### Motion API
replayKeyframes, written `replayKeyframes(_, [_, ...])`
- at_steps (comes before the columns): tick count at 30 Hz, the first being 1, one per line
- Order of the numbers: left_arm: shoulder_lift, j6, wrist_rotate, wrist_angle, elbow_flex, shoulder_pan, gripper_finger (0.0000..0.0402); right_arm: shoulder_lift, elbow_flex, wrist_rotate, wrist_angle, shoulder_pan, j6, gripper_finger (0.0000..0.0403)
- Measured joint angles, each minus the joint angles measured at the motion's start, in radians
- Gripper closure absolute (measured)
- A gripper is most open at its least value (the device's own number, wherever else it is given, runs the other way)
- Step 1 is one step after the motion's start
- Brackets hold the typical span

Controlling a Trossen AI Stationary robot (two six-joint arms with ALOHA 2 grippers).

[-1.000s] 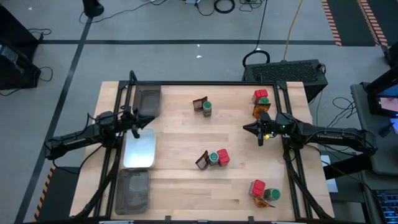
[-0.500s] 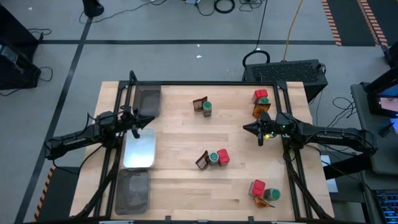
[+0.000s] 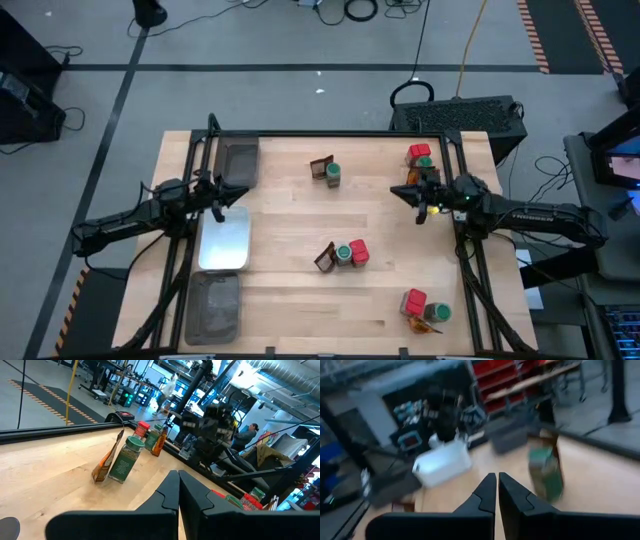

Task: Sort spices by type
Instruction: Put the top left orange seasoning pack into the top black bin

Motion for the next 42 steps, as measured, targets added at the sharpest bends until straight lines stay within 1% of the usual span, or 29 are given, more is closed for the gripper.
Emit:
replayKeyframes(4, [0.0, 0.04, -0.015, 0.0, 0.0, 0.0, 0.0396, 0.071, 0.138, 0.061, -0.043, 0.0, 0.012, 0.0403])
replayKeyframes(9, [0.0, 0.046, -0.015, 0.01, 0.0, 0.0, 0.0396, 0.21, 0.325, 0.067, -0.141, 0.0, -0.01, 0.0403])
replayKeyframes(11, [0.0, 0.013, -0.014, 0.014, 0.0, 0.0, 0.0396, 0.269, 0.397, 0.065, -0.167, 0.0, 0.011, 0.0403])
replayKeyframes(14, [0.0, -0.077, -0.02, 0.02, 0.0, 0.0, 0.0396, 0.345, 0.484, 0.055, -0.183, 0.001, 0.066, 0.0403])
replayKeyframes(16, [0.001, -0.076, -0.063, 0.027, 0.001, 0.0, 0.0396, 0.39, 0.534, 0.035, -0.181, 0.006, 0.088, 0.0403])
replayKeyframes(17, [0.001, -0.078, -0.096, 0.025, 0.001, 0.0, 0.0396, 0.406, 0.554, 0.028, -0.183, 0.011, 0.091, 0.0403])
replayKeyframes(19, [0.001, -0.123, -0.12, 0.025, 0.001, 0.0, 0.0396, 0.439, 0.59, 0.007, -0.177, 0.024, 0.093, 0.0403])
replayKeyframes(21, [0.001, -0.181, -0.112, 0.043, 0.001, 0.0, 0.0396, 0.464, 0.611, 0.003, -0.172, 0.041, 0.103, 0.0403])
replayKeyframes(23, [0.001, -0.186, -0.09, 0.069, 0.001, 0.0, 0.0396, 0.485, 0.621, 0.003, -0.175, 0.054, 0.11, 0.0403])
replayKeyframes(26, [0.008, -0.183, -0.082, 0.179, 0.003, 0.0, 0.0396, 0.517, 0.632, 0.004, -0.173, 0.064, 0.122, 0.0403])
replayKeyframes(28, [0.021, -0.18, -0.081, 0.187, 0.026, 0.0, 0.0396, 0.536, 0.636, 0.004, -0.174, 0.074, 0.139, 0.0403])
replayKeyframes(31, [0.078, -0.142, -0.084, 0.187, 0.087, 0.0, 0.0396, 0.56, 0.638, -0.02, -0.172, 0.085, 0.142, 0.0403])
replayKeyframes(34, [0.18, -0.06, -0.089, 0.17, 0.177, 0.0, 0.0396, 0.582, 0.638, -0.048, -0.169, 0.091, 0.146, 0.0403])
replayKeyframes(39, [0.437, 0.087, -0.092, 0.153, 0.37, 0.0, 0.0396, 0.604, 0.638, -0.074, -0.166, 0.092, 0.145, 0.0403])
replayKeyframes(42, [0.611, 0.242, -0.095, 0.079, 0.519, 0.0, 0.0396, 0.61, 0.638, -0.077, -0.167, 0.092, 0.125, 0.0403])
